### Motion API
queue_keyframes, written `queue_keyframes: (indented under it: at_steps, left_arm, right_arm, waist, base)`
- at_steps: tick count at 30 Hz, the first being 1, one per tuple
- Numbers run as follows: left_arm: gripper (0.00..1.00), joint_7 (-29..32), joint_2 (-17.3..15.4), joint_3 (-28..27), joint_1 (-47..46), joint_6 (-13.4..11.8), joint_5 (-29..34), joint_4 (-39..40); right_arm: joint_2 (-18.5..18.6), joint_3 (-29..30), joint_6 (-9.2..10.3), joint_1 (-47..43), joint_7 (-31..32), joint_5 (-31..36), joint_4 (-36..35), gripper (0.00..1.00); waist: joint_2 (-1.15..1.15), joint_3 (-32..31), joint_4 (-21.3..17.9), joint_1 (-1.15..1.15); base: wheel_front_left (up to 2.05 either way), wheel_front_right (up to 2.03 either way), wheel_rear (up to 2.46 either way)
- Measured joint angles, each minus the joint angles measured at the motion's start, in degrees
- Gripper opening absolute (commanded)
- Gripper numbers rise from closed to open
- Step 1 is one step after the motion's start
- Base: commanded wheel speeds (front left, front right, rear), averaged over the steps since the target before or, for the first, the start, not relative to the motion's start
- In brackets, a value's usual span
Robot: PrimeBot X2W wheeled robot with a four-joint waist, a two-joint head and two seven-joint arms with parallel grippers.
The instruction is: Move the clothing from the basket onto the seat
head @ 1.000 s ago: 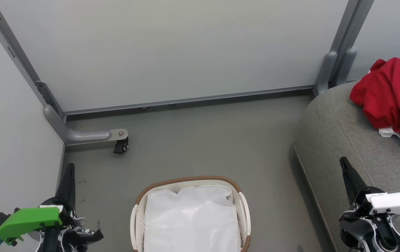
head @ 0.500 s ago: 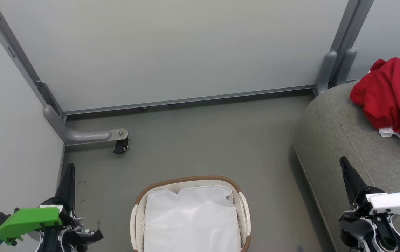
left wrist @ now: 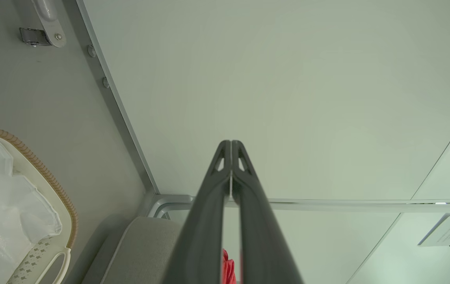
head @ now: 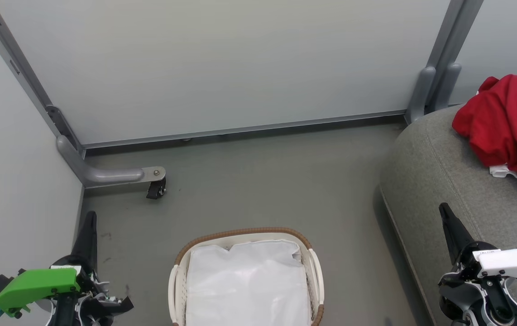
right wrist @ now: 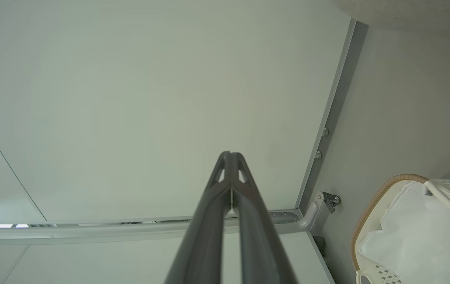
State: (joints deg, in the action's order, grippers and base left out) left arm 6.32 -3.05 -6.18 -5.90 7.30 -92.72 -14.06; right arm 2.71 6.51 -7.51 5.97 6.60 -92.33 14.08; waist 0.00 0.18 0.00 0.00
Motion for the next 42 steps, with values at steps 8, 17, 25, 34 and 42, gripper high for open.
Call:
queue_keyframes:
  at_steps: [8, 17, 25, 34, 42]
  left_arm:
    - [0.00, 0.1, 0.0, 0.0, 0.0, 0.0, 0.0, 0.0]
    - [0.00, 0.1, 0.0, -0.1, 0.0, 0.0, 0.0, 0.0]
    - [0.00, 0.2, 0.0, -0.1, 0.0, 0.0, 0.1, 0.0]
    - [0.00, 0.2, 0.1, -0.2, 0.0, 0.0, 0.1, 0.0]
    - [0.00, 0.2, 0.1, -0.2, 0.0, 0.0, 0.1, 0.0]
  right_arm:
    - [0.0, 0.0, 0.00, 0.0, 0.0, 0.0, 0.0, 0.00]
    - [0.0, 0.0, 0.00, 0.0, 0.0, 0.0, 0.0, 0.00]
    - [0.0, 0.0, 0.00, 0.0, 0.0, 0.0, 0.0, 0.00]
    - [0.0, 0.0, 0.00, 0.0, 0.0, 0.0, 0.0, 0.00]
    - [0.0, 0.0, 0.00, 0.0, 0.0, 0.0, 0.0, 0.00]
  waist:
    - [0.00, 0.0, 0.0, 0.00]
    - [0.00, 0.0, 0.0, 0.00]
    - [0.00, 0.0, 0.0, 0.00]
    - [0.00, 0.0, 0.0, 0.00]
    - [0.00, 0.0, 0.0, 0.00]
  base:
    - [0.00, 0.00, 0.00]
    - [0.00, 0.00, 0.00]
    - [0.00, 0.00, 0.00]
    - [0.00, 0.00, 0.00]
    - [0.00, 0.00, 0.00]
